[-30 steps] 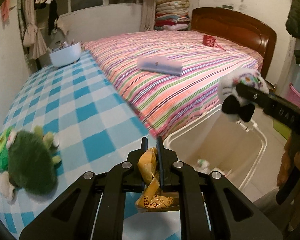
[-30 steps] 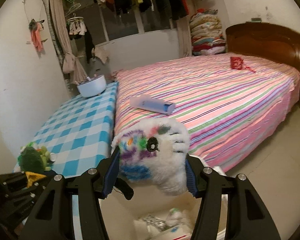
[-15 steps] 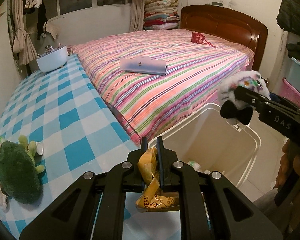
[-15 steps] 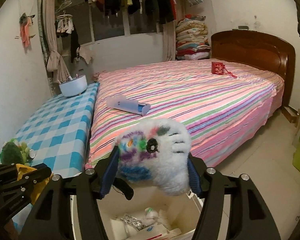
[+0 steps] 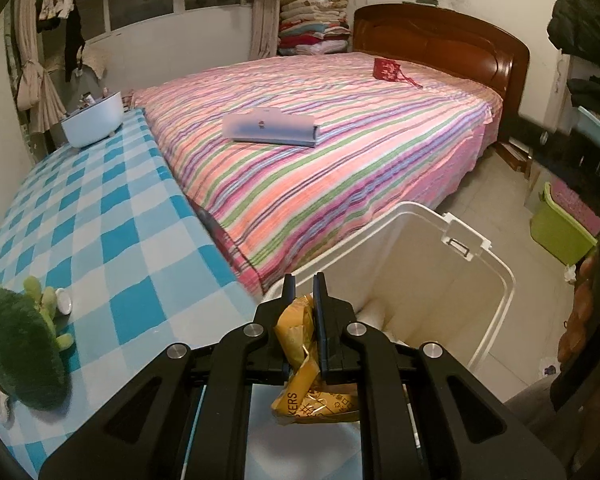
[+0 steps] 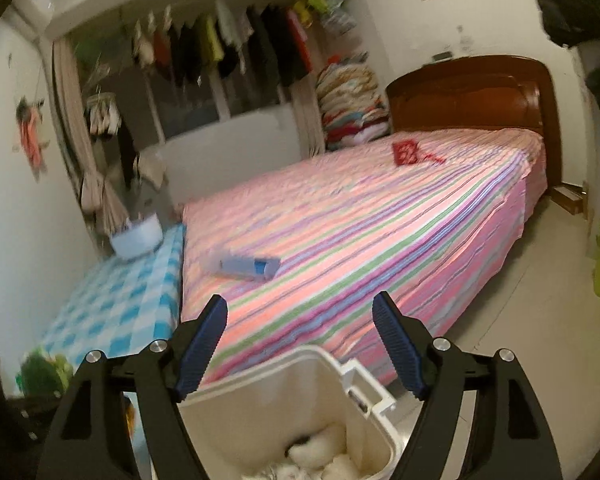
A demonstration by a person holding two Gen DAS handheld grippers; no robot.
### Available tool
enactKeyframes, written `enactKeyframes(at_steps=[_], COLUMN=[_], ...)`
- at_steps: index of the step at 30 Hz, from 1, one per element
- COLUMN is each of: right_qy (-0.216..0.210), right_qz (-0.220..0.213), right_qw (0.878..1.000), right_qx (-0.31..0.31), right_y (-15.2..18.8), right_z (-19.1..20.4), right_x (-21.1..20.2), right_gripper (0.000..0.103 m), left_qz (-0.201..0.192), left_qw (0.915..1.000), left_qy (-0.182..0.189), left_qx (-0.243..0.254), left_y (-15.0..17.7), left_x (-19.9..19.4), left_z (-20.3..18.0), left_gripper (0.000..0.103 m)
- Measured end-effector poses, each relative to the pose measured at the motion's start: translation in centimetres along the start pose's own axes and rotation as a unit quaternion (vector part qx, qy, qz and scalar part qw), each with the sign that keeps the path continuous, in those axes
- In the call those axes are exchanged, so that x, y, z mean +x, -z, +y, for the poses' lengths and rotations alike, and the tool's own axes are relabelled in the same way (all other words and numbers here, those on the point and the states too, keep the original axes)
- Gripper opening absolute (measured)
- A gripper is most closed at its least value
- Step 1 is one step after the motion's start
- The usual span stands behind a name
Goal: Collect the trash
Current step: 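Carry the yellow wrapper and white plush toy to the white bin and release both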
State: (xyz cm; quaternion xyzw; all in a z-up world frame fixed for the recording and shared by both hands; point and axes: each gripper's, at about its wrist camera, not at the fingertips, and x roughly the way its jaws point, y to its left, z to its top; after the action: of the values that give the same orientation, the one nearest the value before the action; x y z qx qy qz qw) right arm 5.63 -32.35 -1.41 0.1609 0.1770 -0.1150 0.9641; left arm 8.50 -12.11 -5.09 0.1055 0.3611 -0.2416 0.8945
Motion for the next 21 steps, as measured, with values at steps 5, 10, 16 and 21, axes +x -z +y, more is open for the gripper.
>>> enactKeyframes(at_steps=[5, 10, 16, 21], right_qy=[0.0, -0.004, -0.009, -0.011], right_qz=[-0.026, -0.032, -0.041, -0.04], right_qw=[0.999, 0.999, 0.999, 0.999], right_qx=[0.024, 0.03, 0.033, 0.035], right_y=[-0.5, -0.8, -0.8, -0.8], right_z=[-1.0, -1.2, -1.3, -1.5], right_x=[-0.8, -1.0, -1.3, -1.4], right_gripper=[0.073, 0.073, 0.073, 0.073], left_qz=[0.007, 0.013, 0.017, 0.015], left_qw=[0.9999, 0.9998, 0.9996, 0.9993], left_qy=[0.005, 0.008, 0.008, 0.005], left_qx=[0.01, 0.012, 0.019, 0.033], left_y=[0.1, -0.2, -0.5, -0.3], left_x=[0.7, 1.3, 1.7, 1.6], left_z=[-1.3, -1.8, -2.6, -3.9], left_gripper=[0.009, 0.009, 0.014, 0.057])
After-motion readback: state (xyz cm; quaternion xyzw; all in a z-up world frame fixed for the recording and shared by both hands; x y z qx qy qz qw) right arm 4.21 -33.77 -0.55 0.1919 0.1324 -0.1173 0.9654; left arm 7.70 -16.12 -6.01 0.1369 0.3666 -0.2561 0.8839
